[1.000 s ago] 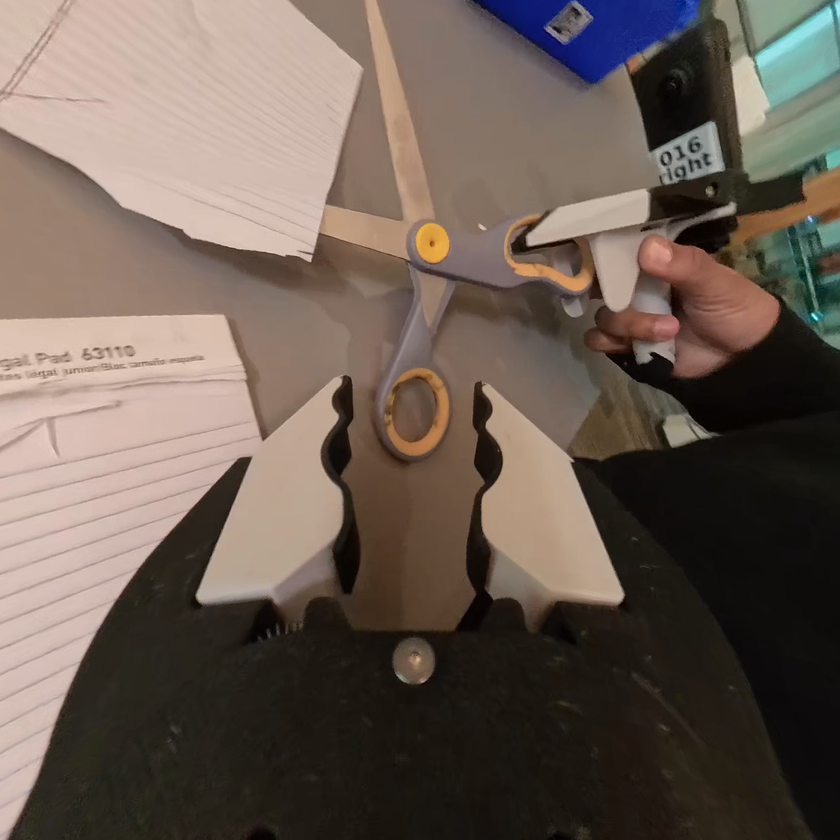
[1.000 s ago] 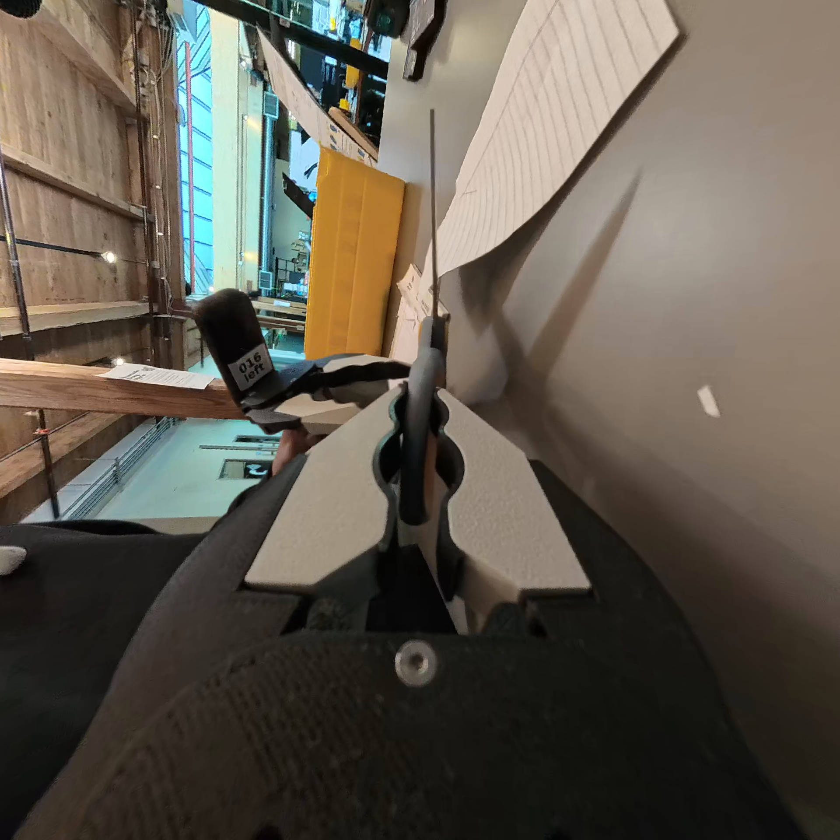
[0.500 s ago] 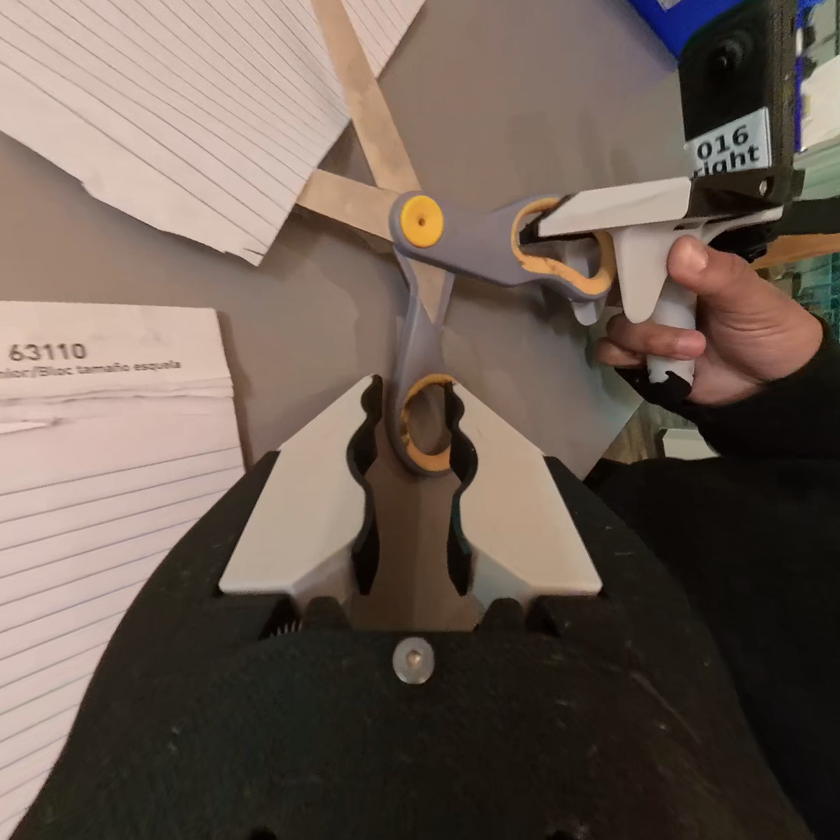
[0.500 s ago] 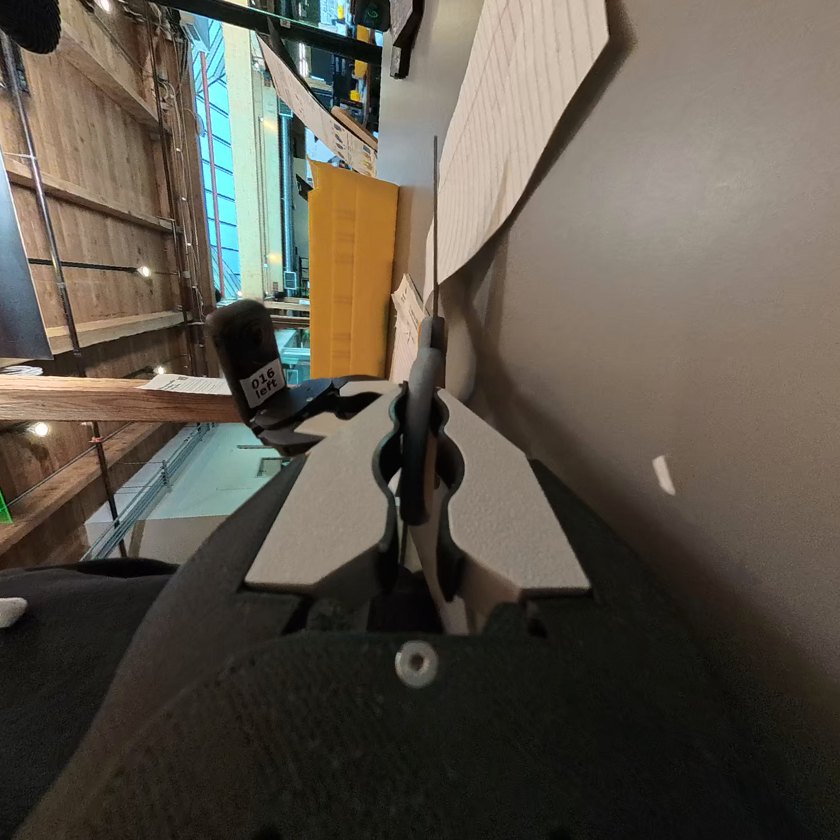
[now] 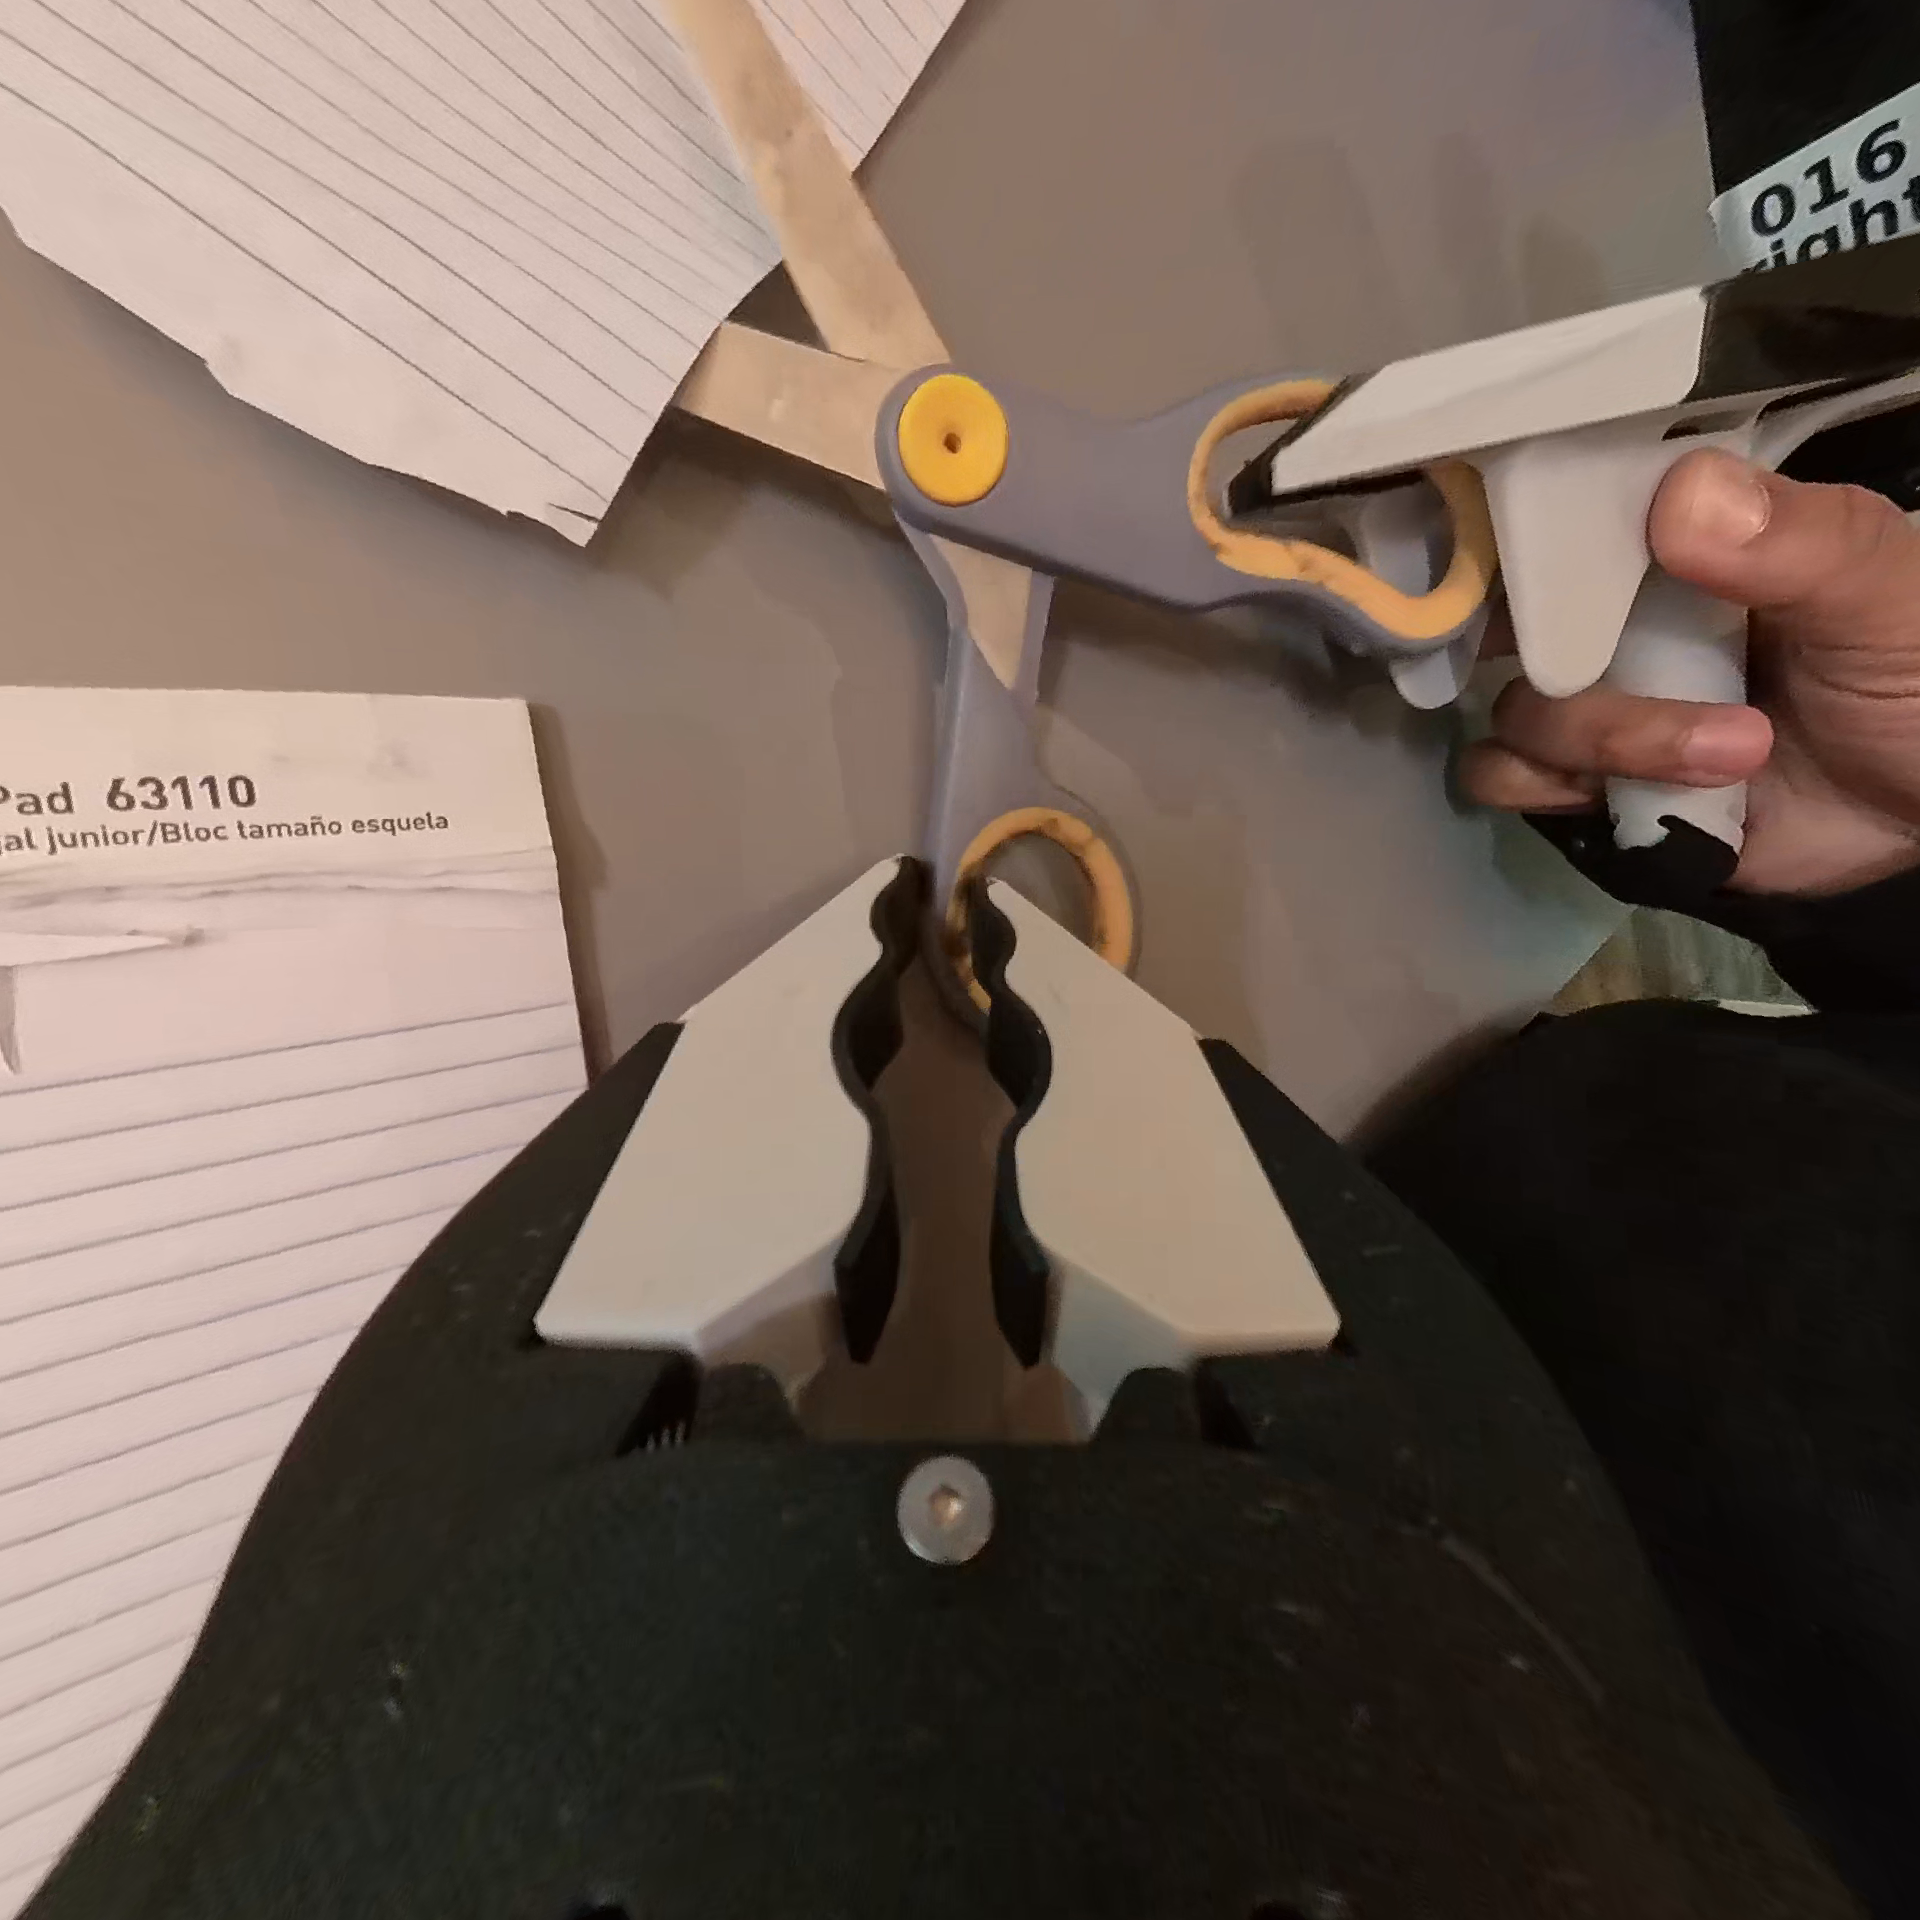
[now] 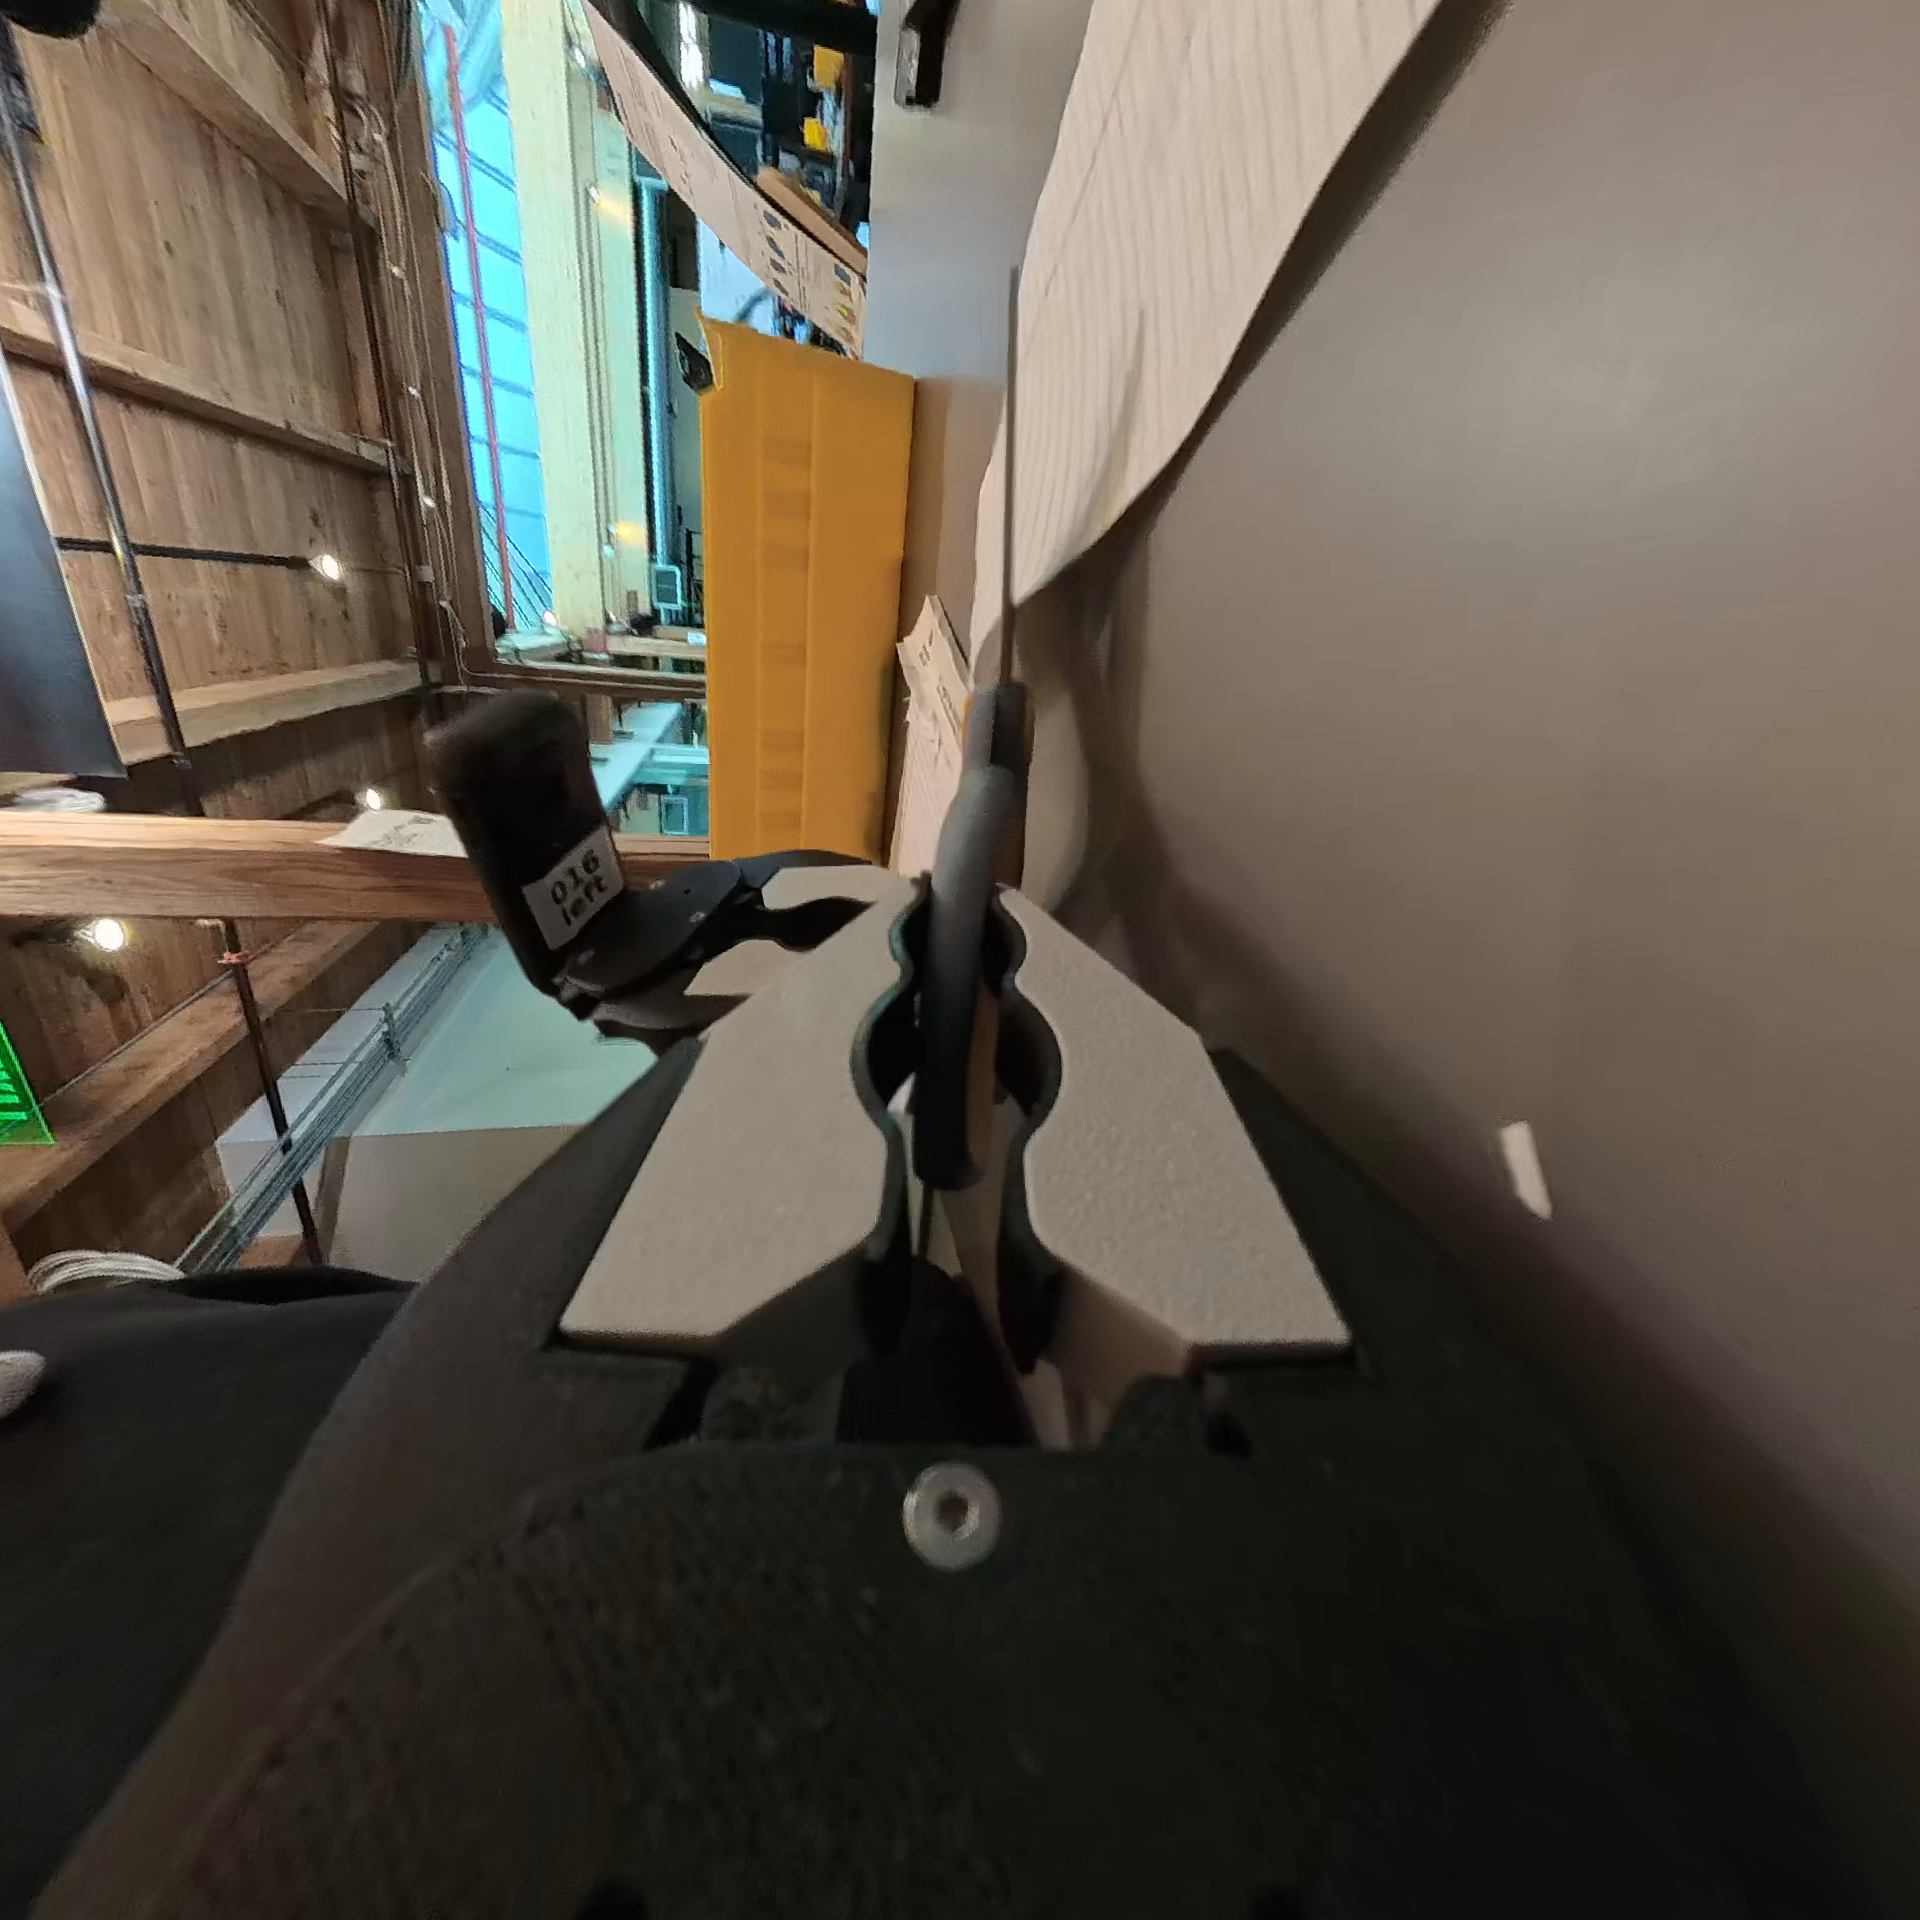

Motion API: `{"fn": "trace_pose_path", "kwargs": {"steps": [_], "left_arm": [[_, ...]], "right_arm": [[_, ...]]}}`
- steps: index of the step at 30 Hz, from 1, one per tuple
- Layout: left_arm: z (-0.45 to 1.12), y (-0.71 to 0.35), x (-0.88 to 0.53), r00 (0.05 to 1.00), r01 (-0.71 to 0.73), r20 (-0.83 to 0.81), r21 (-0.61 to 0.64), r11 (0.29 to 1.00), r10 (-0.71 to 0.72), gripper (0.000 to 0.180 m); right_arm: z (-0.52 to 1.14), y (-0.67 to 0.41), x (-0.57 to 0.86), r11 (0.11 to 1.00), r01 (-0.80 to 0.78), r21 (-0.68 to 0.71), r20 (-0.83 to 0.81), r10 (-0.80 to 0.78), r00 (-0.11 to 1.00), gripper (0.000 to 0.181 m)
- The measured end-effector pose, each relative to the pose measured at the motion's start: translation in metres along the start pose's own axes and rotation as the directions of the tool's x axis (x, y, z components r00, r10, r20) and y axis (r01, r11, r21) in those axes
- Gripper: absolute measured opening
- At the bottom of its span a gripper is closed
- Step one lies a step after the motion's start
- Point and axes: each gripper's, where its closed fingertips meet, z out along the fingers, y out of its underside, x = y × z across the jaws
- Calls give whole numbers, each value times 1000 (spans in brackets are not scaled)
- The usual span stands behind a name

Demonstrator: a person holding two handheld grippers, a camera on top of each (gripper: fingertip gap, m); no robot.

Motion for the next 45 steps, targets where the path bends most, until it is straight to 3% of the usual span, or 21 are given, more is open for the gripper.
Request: {"fn": "trace_pose_path", "kwargs": {"steps": [9, 22, 27, 31, 34, 45], "left_arm": [[4, -9, 3, 997, 50, -52, 40, 998, -48, 5], [6, -7, 11, 997, -25, -71, 31, 999, 27, 8], [-8, -21, 23, 985, 25, -170, 78, 997, -11, 9], [-12, -9, 9, 995, -44, -91, 39, 998, 47, 7], [-25, -8, 17, 976, 59, -214, 56, 997, -46, 7], [-27, -5, 16, 977, -24, -212, 58, 998, 36, 6]], "right_arm": [[13, 10, 0, 998, 61, -29, -55, -63, 996, 7], [21, 15, 0, 998, 68, -13, -79, -69, 994, 8], [12, 7, -14, 999, 29, 32, -6, -29, 1000, 8], [-16, -21, -22, 981, -32, 189, 64, 21, 998, 4], [-26, -13, -16, 986, 17, 167, 14, -20, 1000, 0], [-18, -7, -19, 979, -3, 206, 25, -2, 1000, 0]]}}
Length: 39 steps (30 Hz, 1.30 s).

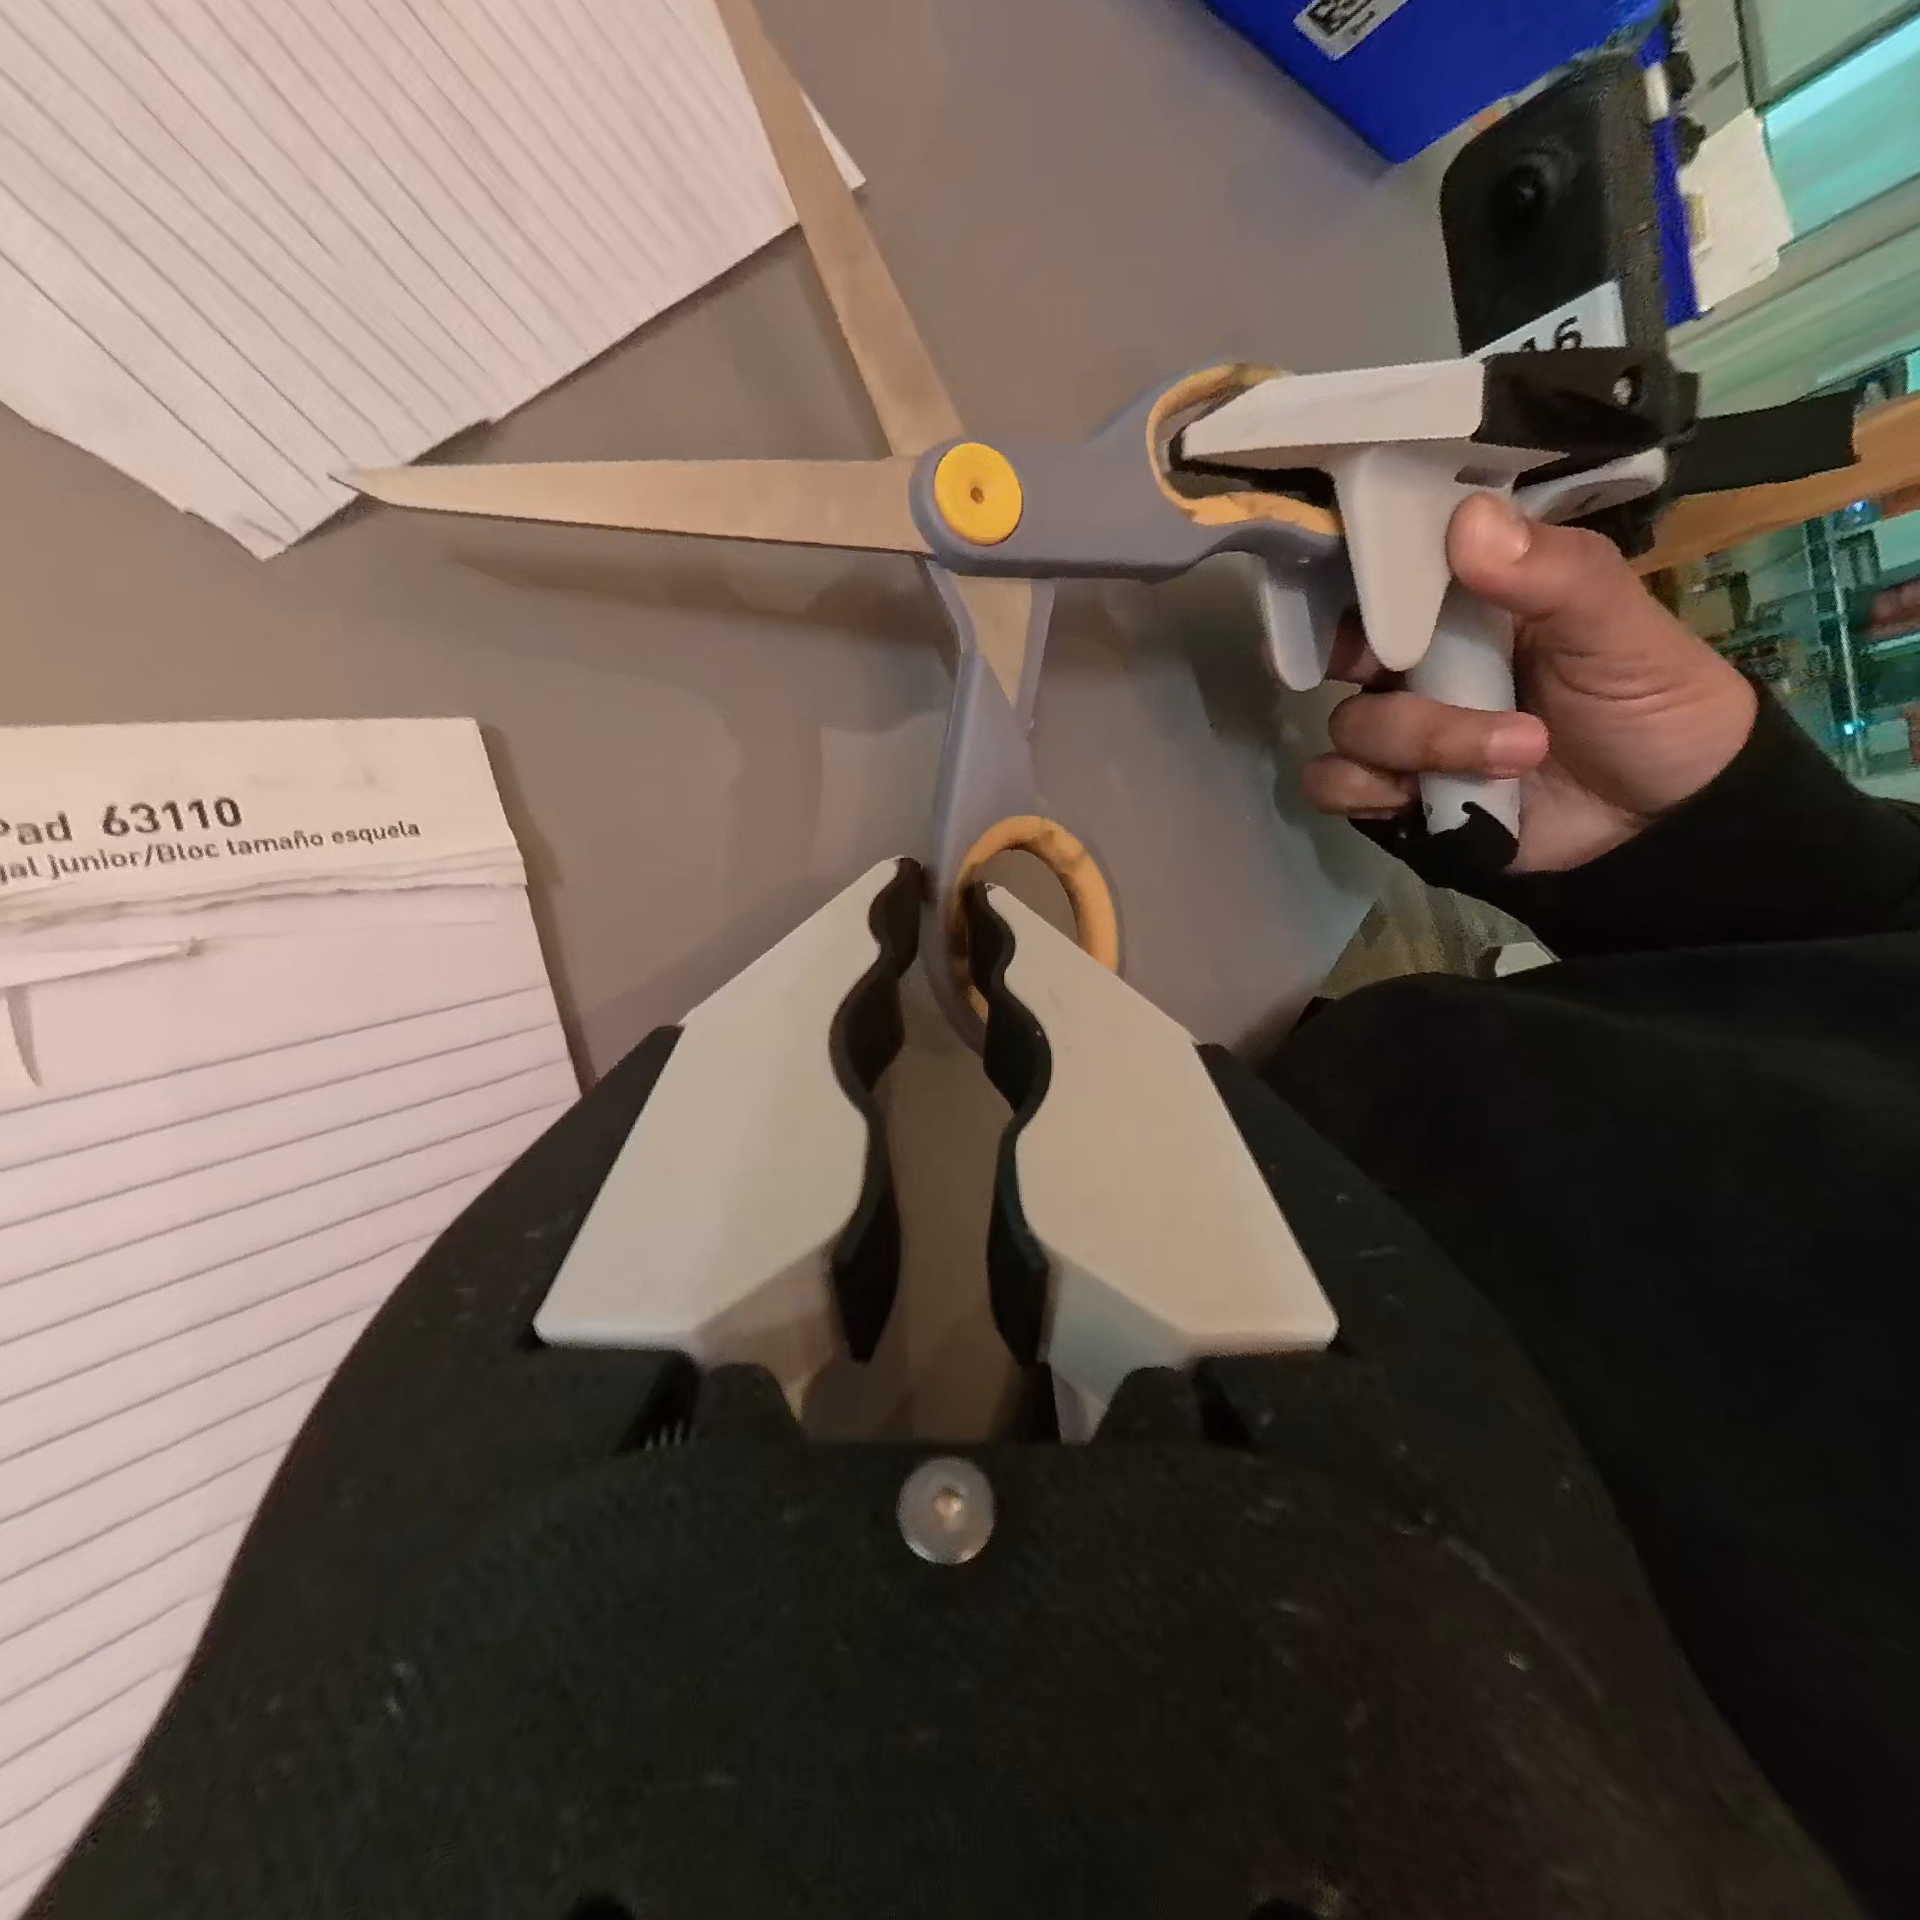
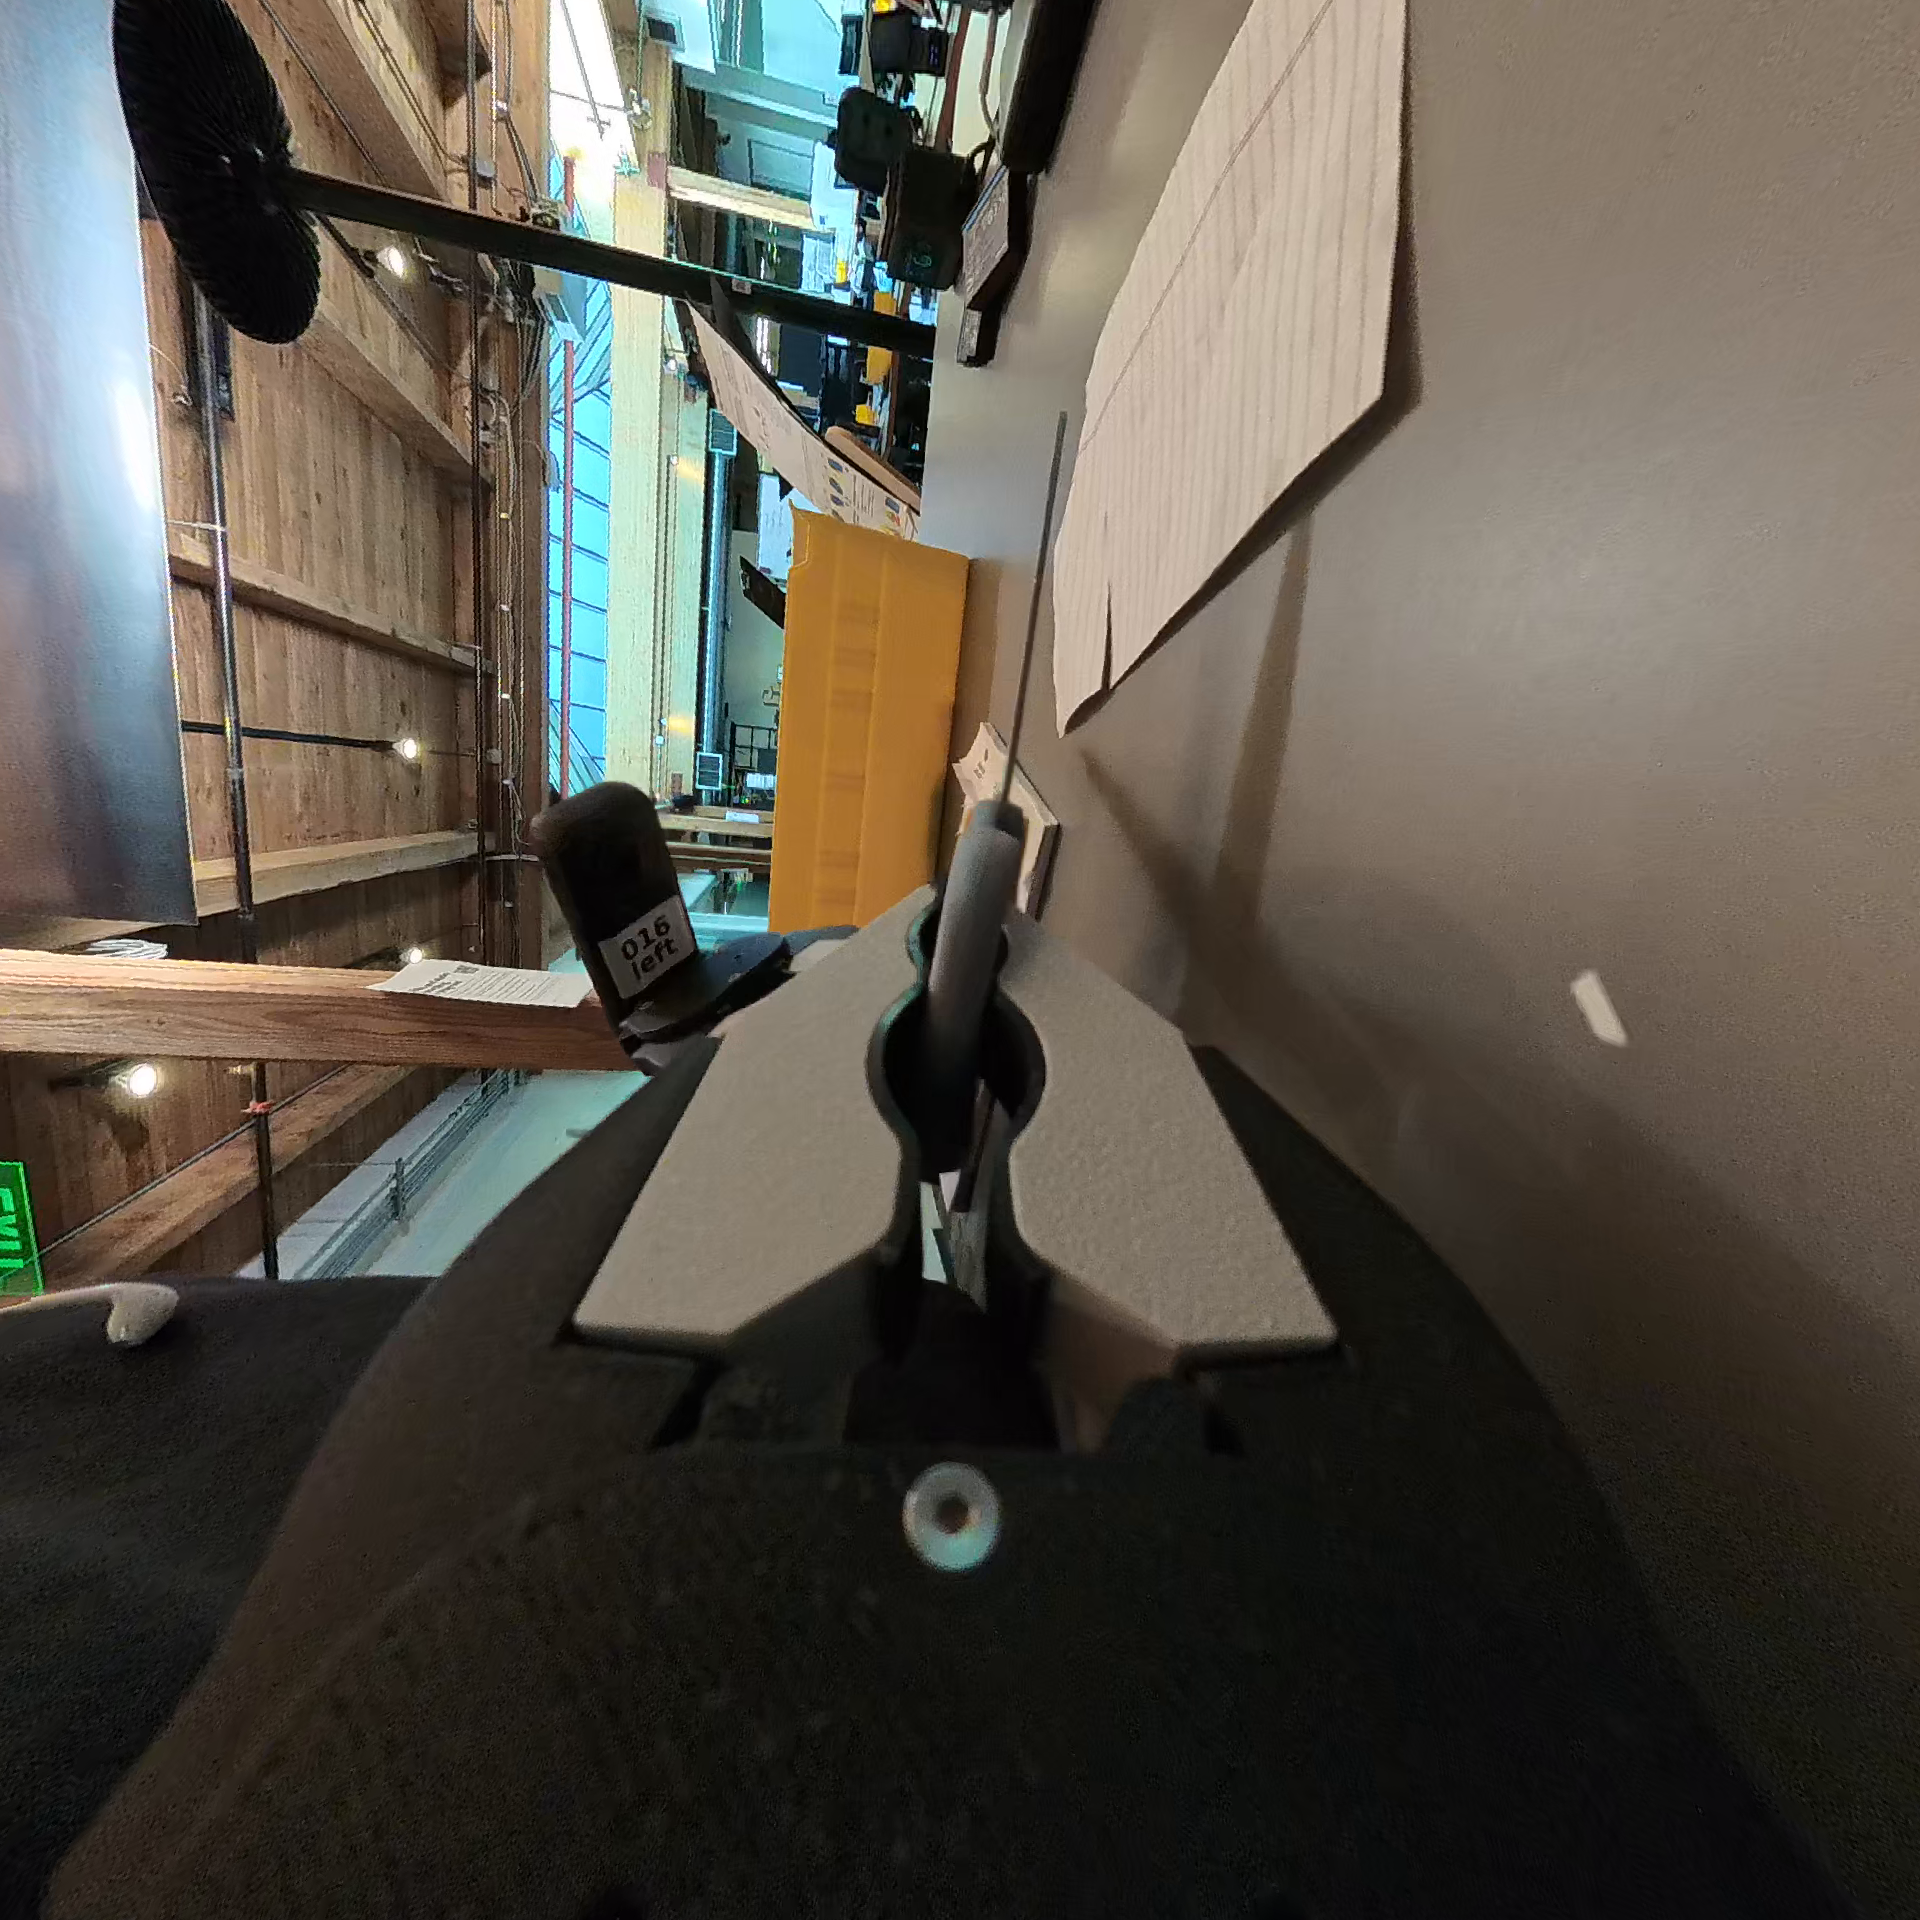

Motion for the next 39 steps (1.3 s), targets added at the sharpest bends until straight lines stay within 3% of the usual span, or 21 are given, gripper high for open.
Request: {"fn": "trace_pose_path", "kwargs": {"steps": [15, 29, 39], "left_arm": [[-2, -27, 26, 983, -46, -176, 65, 997, 57, 7], [12, -24, 62, 946, -171, -274, 36, 985, 174, 7], [21, -18, 74, 924, -257, -287, 21, 966, 252, 7]], "right_arm": [[-34, 10, -5, 996, -63, 57, 91, 57, 994, 32], [-81, 12, -23, 974, -61, 218, 169, 24, 985, 32], [-97, 17, -21, 963, -84, 256, 186, 36, 982, 32]]}}
